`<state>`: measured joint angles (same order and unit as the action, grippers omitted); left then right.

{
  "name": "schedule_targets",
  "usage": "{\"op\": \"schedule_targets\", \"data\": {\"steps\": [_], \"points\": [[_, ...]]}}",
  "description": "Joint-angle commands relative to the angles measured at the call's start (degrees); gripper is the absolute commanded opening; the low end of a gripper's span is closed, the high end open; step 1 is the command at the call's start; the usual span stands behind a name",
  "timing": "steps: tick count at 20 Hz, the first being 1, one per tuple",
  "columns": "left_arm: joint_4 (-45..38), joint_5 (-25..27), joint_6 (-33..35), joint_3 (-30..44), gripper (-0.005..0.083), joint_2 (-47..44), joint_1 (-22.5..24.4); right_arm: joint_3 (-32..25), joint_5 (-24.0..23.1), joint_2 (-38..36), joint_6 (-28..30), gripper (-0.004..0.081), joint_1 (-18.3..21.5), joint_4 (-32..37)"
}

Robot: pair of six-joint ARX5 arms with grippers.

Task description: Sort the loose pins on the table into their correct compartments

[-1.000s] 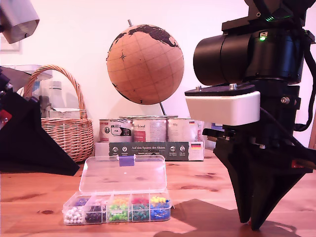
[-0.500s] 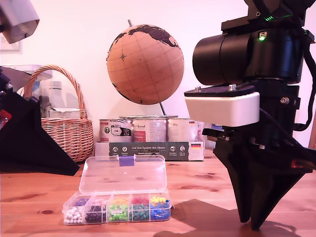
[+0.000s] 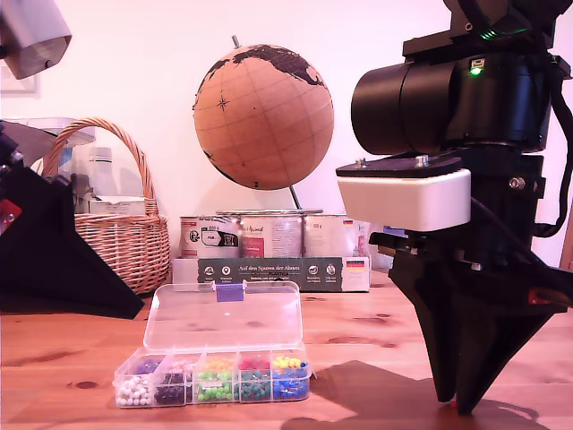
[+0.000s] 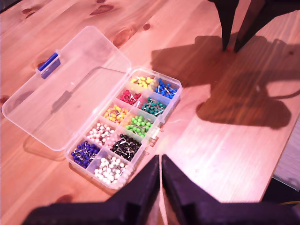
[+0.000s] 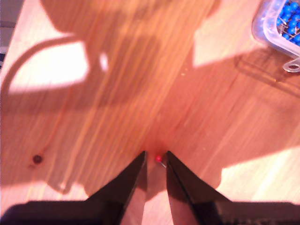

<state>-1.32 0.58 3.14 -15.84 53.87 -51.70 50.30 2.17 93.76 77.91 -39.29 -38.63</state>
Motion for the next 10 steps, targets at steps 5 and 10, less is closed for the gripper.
{"op": "schedule_targets", "data": {"steps": [5,10], "points": [[-0.4,0.1,-0.1,1.3,-0.0024,0.5,0.2,-1.1,-0.6,3.0,0.1,0.005,0.5,-0.3],[-0.4,0.1,-0.1,1.3,-0.0024,0.5,0.2,-1.1,-0.6,3.0,0.1,-0.0007,0.5,0.7]]}}
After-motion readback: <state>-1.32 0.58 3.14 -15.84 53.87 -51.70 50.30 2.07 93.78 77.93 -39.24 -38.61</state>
